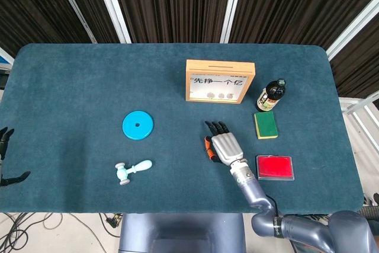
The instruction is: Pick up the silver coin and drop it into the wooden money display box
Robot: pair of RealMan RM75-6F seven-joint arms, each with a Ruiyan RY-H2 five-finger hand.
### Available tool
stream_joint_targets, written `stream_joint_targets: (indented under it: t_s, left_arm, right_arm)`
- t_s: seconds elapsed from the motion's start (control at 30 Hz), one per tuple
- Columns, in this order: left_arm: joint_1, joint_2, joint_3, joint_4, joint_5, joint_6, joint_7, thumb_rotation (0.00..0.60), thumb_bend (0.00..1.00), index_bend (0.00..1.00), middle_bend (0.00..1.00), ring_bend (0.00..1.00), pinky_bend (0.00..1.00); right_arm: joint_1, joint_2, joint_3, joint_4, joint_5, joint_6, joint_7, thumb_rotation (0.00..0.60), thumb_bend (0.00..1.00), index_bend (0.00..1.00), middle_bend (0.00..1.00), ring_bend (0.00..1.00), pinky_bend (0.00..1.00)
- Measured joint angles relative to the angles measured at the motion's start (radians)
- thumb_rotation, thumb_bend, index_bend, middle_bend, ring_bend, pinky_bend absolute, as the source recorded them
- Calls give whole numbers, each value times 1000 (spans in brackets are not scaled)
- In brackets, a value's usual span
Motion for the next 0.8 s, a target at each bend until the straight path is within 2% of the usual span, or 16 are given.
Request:
stream_joint_targets:
  t_s: [0.17, 0.37, 0.6, 0.8]
  left_arm:
    - [1, 2, -2, 0, -3, 2, -3, 600, 29, 31, 0, 0, 58]
    - [3, 4, -2, -3, -3, 6, -4, 600, 29, 31, 0, 0, 58]
    - [6, 5, -2, -8, -7, 10, 4, 600, 29, 31, 0, 0, 59]
    - [7, 5, -1, -10, -6, 12, 6, 600, 28, 31, 0, 0, 58]
  right_arm:
    - [3, 30, 22, -21, -11, 22, 3, 600, 562, 640, 34, 0, 0]
    - [9, 116, 75, -102, -17, 59, -14, 600, 563, 650, 34, 0, 0]
    - [24, 265, 183, -268, 43, 87, -88, 600, 562, 650, 34, 0, 0]
    - [78, 341, 269, -327, 124, 88, -163, 600, 562, 650, 34, 0, 0]
